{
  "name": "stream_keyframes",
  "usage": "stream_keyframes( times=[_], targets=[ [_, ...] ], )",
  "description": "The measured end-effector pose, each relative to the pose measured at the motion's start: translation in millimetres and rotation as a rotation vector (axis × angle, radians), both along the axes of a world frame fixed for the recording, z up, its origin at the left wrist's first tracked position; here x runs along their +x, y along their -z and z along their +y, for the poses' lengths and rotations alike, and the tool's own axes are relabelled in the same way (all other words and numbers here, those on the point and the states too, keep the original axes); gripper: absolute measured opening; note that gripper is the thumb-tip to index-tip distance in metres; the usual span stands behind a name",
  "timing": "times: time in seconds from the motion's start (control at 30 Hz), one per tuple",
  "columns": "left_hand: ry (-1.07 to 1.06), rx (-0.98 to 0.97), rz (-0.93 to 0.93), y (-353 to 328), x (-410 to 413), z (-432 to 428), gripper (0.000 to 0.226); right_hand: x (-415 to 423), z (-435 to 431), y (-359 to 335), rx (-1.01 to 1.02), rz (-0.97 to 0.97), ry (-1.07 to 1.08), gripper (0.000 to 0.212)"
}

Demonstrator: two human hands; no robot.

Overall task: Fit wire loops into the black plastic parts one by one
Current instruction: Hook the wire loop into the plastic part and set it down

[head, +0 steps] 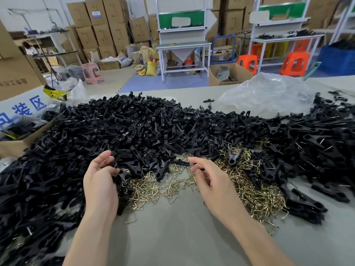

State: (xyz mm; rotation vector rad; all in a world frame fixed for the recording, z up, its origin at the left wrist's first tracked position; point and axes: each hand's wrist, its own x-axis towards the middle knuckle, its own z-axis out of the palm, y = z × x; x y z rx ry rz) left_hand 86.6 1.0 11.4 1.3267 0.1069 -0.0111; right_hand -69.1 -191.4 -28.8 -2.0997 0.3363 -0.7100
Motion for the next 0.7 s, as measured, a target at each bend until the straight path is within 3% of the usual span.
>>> stream_keyframes(
  times=[0.13, 0.3, 0.37, 0.47, 0.53, 0.7],
  targets=[
    [-0.032, -0.064, -0.045, -3, -3, -1, 0.054, -1, 2, -3, -0.002, -0.006, 0.001, 0.038],
    [0.266, -0.626, 0.087, -17, -24, -22, 0.054, -2, 12, -11, 0.057, -0.055, -0.042, 0.034],
    [0.400, -0.696, 0.149, -16, -40, -37, 0.052, 1, 22, -12, 0.222, 0.001, -0.158, 0.030],
    [0.482, -0.566, 0.214, -8, -60, -55, 0.049, 8, 34, -11, 0.409, 0.065, -0.254, 0.036],
    [0.469, -0.463, 0.191, -2, -65, -60, 0.051, 12, 35, -10, 0.497, 0.036, -0.231, 0.022],
    [0.491, -0.154, -0.083, 2, -77, -62, 0.055, 15, 33, -12, 0.784, 0.010, -0.210, 0.020]
  ],
)
